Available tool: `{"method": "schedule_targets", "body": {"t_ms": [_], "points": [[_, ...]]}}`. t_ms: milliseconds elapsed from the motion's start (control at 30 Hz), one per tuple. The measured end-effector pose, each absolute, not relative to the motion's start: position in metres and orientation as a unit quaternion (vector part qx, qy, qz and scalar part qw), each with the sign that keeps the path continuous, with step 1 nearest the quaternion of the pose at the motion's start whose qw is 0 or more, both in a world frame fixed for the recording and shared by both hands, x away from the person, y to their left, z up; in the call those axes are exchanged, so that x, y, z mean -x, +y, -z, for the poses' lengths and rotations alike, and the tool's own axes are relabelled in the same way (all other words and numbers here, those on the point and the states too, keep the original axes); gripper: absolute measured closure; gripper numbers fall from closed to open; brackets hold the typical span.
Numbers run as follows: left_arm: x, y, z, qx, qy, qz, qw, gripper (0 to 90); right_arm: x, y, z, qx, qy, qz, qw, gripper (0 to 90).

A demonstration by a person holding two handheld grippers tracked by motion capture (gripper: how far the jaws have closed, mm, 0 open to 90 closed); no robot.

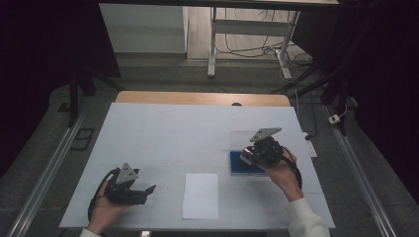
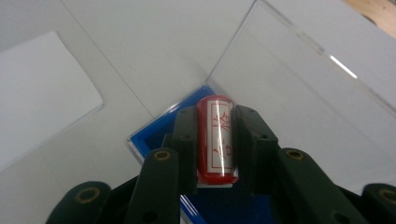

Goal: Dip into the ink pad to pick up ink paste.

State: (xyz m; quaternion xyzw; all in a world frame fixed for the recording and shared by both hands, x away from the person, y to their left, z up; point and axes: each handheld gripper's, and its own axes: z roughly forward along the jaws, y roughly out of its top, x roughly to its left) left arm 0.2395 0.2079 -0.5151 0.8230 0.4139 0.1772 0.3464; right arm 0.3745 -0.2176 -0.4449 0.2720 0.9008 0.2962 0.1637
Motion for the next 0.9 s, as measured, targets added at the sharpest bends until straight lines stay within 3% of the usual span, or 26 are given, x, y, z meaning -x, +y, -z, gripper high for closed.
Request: {"method": "schedule_targets", "body": {"t_ms": [400,900], "points": [[-0.239,0.208,0.515,-0.824,0.412,-0.177,0.346,17.5,-0.381,-0.212,0.465,-0.273,0.911,-0.268,0.156,69.9],[-0.239,0.207,0.516,-0.825,0.411,-0.176,0.345,17.7,-0.382,-0.213,0.466,-0.275,0.911,-0.267,0.153,69.8]]}}
